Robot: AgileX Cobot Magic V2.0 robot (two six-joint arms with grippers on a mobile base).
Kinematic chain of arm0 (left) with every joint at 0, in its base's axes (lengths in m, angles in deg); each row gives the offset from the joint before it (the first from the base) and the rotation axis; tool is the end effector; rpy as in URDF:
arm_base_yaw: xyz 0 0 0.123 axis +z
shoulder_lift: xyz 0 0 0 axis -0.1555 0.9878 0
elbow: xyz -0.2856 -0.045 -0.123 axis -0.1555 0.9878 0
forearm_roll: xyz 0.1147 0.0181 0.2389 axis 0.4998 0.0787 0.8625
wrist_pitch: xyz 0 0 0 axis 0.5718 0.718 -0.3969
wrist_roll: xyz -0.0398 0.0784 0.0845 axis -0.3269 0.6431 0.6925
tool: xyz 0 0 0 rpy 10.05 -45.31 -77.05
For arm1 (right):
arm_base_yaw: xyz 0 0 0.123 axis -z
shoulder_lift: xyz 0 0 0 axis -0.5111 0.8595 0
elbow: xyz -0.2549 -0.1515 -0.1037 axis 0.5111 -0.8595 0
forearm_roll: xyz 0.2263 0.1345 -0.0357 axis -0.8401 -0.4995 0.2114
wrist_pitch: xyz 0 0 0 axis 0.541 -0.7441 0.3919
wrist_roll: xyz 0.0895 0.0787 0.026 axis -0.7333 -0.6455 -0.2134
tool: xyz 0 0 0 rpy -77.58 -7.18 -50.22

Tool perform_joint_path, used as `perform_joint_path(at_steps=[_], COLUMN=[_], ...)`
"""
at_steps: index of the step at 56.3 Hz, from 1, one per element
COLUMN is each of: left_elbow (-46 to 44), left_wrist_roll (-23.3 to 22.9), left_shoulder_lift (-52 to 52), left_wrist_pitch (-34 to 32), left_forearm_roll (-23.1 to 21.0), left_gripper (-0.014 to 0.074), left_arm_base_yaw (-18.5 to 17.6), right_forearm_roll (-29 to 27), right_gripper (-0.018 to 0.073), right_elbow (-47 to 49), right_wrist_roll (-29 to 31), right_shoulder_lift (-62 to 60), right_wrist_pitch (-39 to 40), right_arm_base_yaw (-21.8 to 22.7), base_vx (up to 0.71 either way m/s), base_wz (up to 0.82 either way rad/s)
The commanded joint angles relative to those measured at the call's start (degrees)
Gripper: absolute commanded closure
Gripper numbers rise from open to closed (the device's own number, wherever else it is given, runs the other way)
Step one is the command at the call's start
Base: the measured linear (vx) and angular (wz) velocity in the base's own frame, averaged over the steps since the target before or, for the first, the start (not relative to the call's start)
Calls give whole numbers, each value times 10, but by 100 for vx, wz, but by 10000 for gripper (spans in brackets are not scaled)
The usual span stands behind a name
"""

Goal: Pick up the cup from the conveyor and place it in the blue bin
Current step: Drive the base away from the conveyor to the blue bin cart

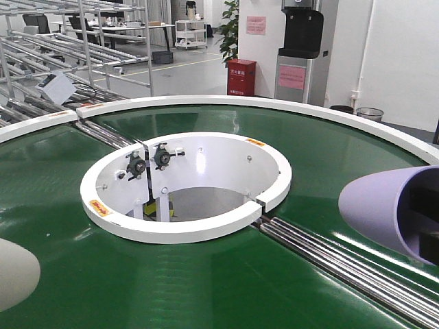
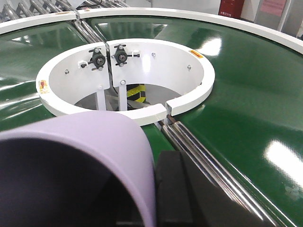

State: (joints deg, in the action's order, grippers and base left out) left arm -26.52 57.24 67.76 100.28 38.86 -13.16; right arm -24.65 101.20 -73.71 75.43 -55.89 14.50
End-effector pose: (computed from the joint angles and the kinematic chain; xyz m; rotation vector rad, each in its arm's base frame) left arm 0.1332 -0.0270 0.4054 0.2332 1.9078 -0.1367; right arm 0.1870 0.0555 0.4333 -0.2527 1.8316 0.2168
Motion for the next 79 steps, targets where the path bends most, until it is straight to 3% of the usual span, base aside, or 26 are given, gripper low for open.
perform_joint_path(at_steps=[1,51,79], left_elbow=[-16,-16,-16], left_wrist_roll=[-1,-1,-1], left_shoulder_lift=[0,1,1], left_wrist_pitch=[-46,-46,-46], left_forearm_roll=[-13,-13,-13], left_gripper=[603,603,603], left_arm_base_yaw=[-4,-4,-4], right_forearm_roll=[2,2,2], right_gripper=[568,568,568], right_elbow=[16,16,16], right_wrist_roll=[0,0,0], right_shoulder_lift=[-6,-6,-6], right_wrist_pitch=[53,53,52], right_arm_base_yaw=[0,0,0], base_vx=[-5,-20,-25], base_wz=[-5,-4,-28])
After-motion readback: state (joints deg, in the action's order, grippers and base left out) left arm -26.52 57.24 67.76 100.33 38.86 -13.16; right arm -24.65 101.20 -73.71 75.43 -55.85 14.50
